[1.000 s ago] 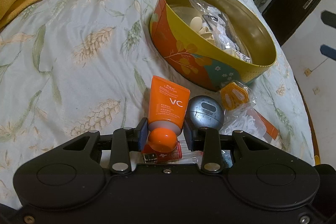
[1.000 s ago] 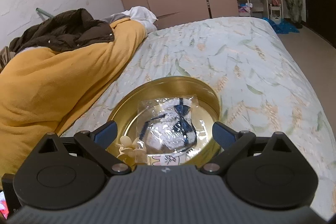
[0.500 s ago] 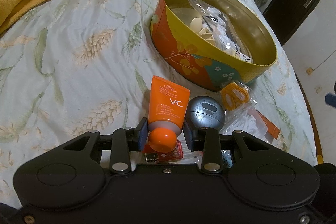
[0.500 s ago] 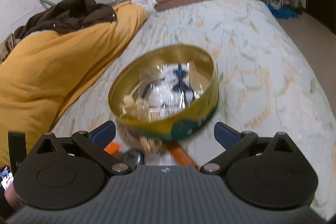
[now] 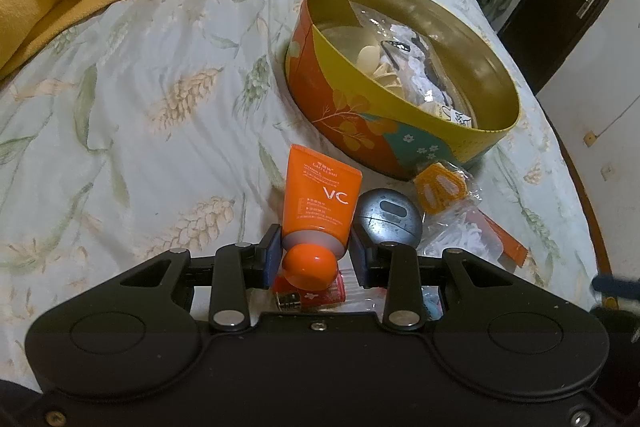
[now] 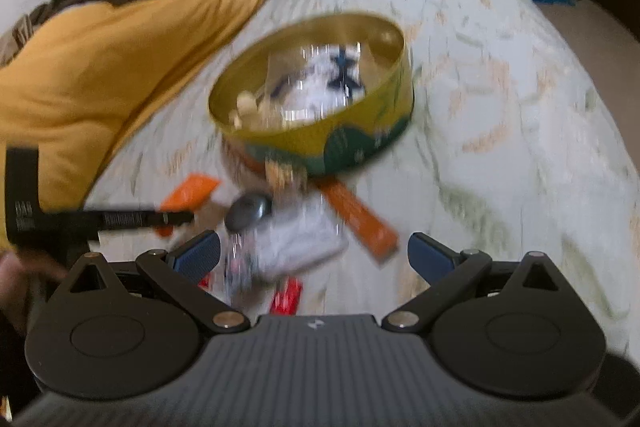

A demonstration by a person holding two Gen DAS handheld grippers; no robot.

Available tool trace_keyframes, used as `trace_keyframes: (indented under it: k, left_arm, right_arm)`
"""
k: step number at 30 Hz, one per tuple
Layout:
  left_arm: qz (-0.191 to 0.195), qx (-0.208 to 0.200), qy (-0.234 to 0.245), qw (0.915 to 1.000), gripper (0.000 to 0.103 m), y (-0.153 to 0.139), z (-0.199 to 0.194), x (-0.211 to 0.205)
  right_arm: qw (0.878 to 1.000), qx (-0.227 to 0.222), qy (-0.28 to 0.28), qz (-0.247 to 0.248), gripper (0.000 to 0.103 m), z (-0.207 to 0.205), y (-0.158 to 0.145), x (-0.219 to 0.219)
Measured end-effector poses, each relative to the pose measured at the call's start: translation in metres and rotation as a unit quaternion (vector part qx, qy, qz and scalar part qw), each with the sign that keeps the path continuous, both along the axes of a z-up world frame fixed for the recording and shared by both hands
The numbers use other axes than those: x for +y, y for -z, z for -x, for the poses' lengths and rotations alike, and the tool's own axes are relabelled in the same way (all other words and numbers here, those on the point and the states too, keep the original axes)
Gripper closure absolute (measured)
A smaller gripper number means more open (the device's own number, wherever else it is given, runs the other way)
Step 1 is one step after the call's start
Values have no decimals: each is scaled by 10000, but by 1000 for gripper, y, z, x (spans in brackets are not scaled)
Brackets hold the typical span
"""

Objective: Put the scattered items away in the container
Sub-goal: 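Move the right tool toward the green blister pack, then release the VC tube into the tin with the left gripper while the right grasps the blister pack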

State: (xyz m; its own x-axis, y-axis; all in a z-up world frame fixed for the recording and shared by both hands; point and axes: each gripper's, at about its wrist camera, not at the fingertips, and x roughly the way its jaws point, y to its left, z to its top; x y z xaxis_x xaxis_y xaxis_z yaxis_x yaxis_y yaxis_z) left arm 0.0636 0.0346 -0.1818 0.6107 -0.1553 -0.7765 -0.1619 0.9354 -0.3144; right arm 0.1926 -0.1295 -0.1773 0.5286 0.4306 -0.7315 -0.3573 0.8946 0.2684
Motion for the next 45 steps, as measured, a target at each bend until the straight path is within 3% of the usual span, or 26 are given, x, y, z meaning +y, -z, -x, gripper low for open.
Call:
trace_keyframes:
  k: [13, 24, 45]
  left_arm:
    - [-168, -92, 233, 9995, 70, -15, 10, -8]
    - [-234, -517, 261, 9980, 70, -54, 8, -1]
    - [-445, -1101, 663, 9907, 70, -107, -20, -21]
  right_arm:
    - [9944, 725, -373, 667, 0, 10, 32, 16]
    - [9864, 1155, -556, 1029, 0, 5, 49, 29]
    - [9776, 1373, -594, 1482, 14, -1, 71, 43]
